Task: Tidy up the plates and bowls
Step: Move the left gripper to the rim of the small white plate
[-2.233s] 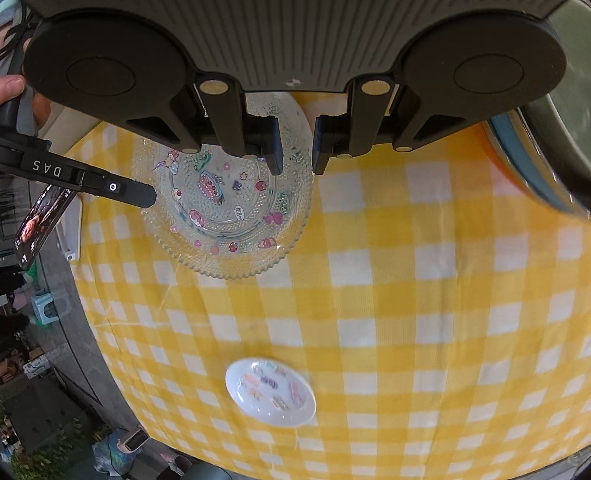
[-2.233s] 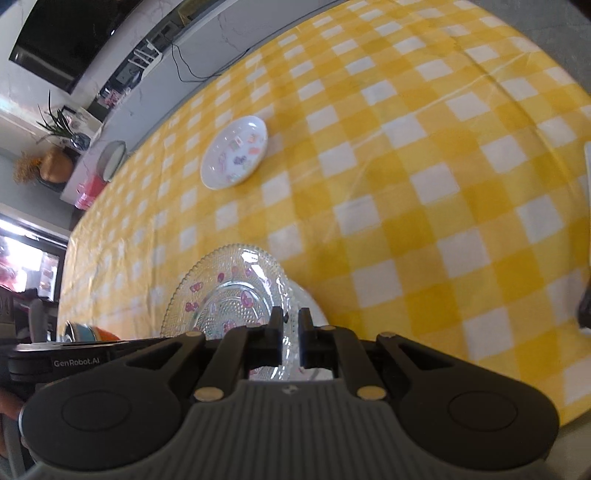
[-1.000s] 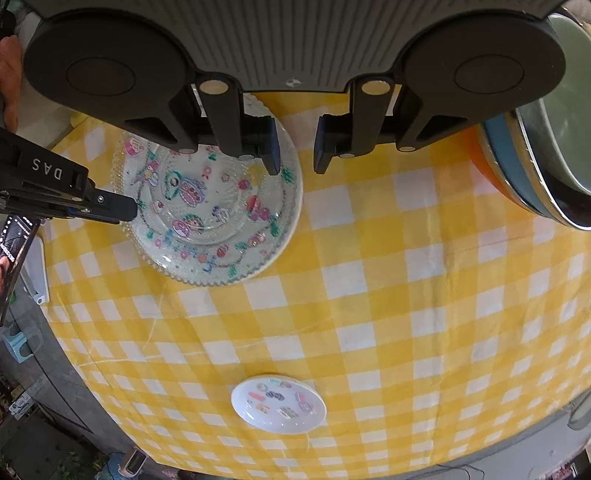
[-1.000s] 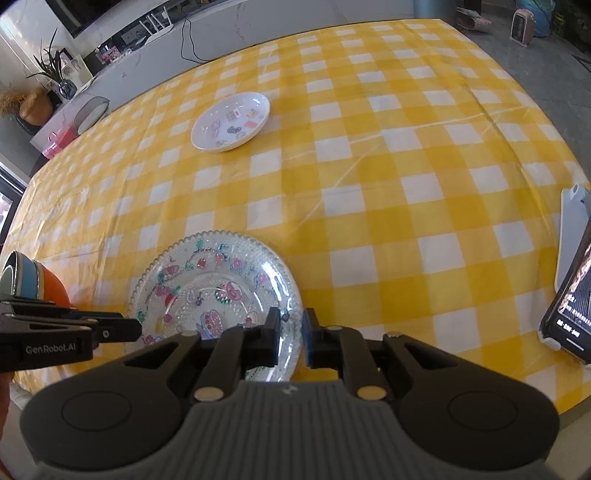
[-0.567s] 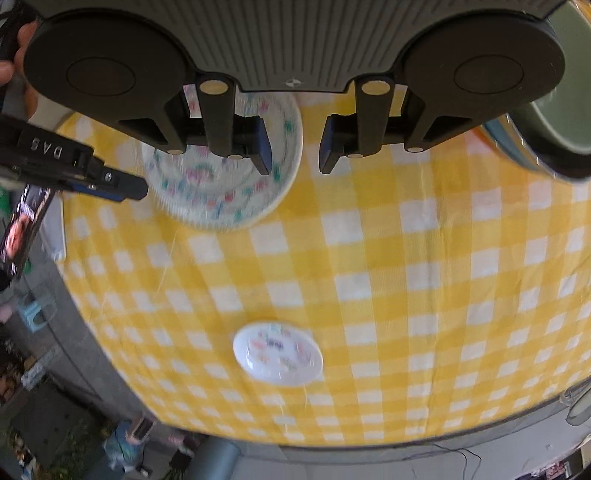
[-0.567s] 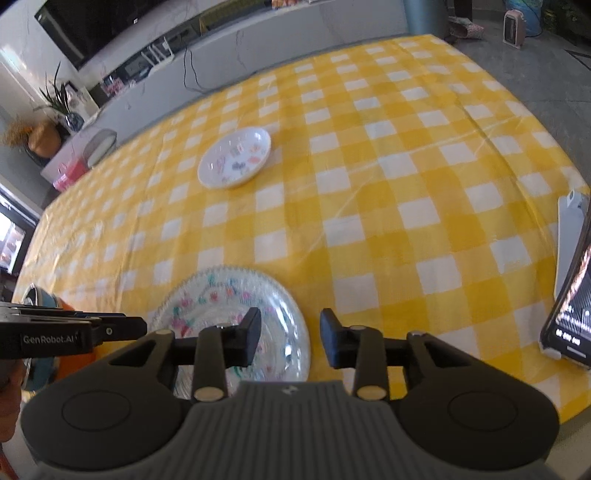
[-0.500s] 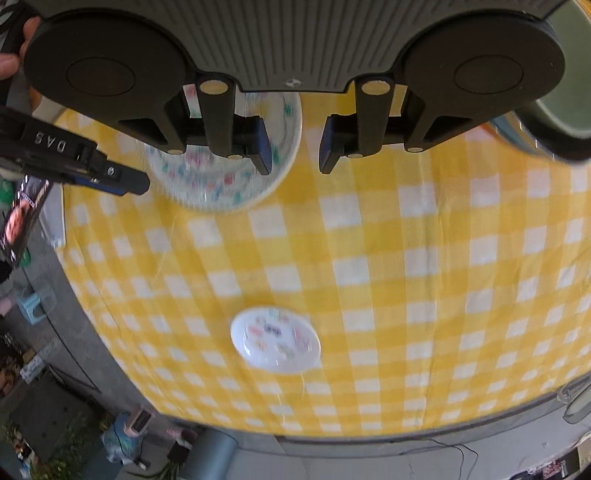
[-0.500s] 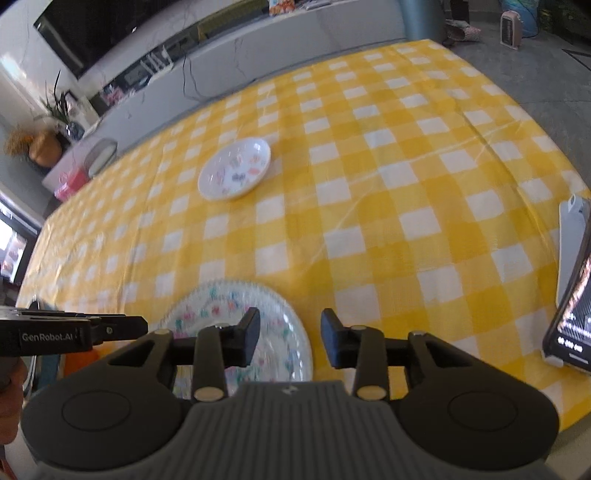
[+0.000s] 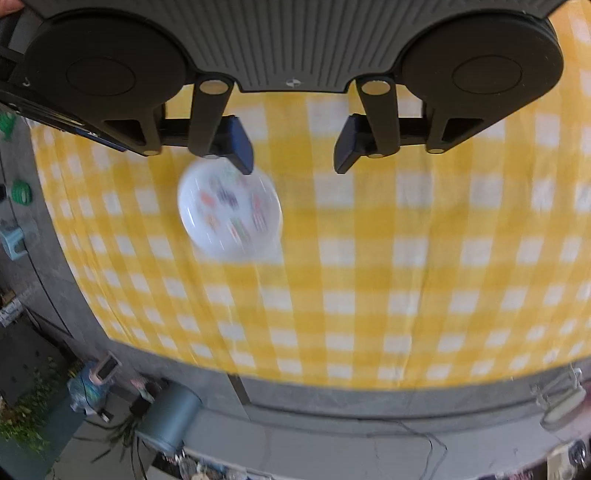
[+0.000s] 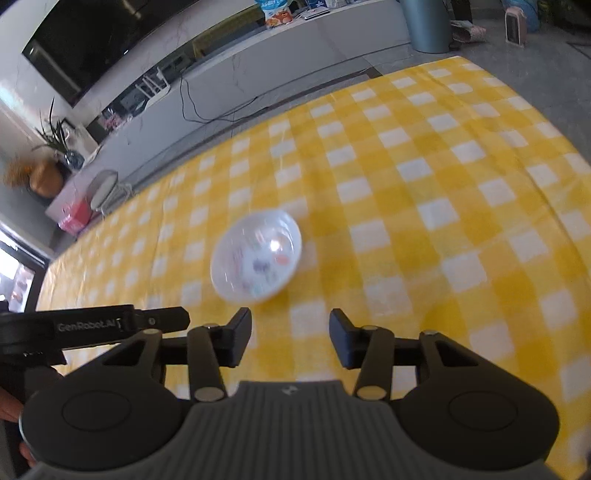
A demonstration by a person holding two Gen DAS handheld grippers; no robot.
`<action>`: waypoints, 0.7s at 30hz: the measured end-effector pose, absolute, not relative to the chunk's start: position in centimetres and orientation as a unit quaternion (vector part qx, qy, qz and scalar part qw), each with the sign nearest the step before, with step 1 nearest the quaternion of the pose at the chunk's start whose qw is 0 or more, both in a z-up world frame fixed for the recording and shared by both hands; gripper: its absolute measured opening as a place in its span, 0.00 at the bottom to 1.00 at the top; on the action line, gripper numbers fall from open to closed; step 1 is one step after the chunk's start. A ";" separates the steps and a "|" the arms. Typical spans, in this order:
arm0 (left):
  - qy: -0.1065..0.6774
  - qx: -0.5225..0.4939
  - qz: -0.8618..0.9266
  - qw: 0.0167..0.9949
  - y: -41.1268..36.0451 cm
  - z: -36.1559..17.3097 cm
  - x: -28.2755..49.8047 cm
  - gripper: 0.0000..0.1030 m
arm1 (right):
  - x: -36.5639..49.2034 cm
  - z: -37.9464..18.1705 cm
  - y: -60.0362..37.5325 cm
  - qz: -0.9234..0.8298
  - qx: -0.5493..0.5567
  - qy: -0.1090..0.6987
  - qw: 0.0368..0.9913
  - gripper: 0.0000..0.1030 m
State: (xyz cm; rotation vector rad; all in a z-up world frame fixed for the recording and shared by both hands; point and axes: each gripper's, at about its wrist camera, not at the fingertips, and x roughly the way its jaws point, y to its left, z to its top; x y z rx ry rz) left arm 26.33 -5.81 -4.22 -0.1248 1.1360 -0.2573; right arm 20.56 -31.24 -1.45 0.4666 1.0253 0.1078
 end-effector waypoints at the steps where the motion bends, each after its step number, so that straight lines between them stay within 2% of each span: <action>1: 0.533 -0.061 -0.123 0.835 -5.8 -4.4 26.9 0.63 | 21.3 -1.6 -31.2 0.051 0.225 0.483 0.845 0.47; 15: 0.522 -0.086 -0.138 0.837 -5.3 -6.2 29.9 0.66 | 26.4 -4.0 -31.6 0.056 0.228 0.473 0.849 0.47; 18: 0.523 -0.085 -0.136 0.837 -5.0 -6.4 30.1 0.66 | 26.5 -4.5 -31.9 0.062 0.235 0.476 0.845 0.45; 21: 0.526 -0.085 -0.137 0.835 -5.0 -6.6 30.2 0.65 | 26.4 -4.8 -32.2 0.063 0.248 0.480 0.839 0.39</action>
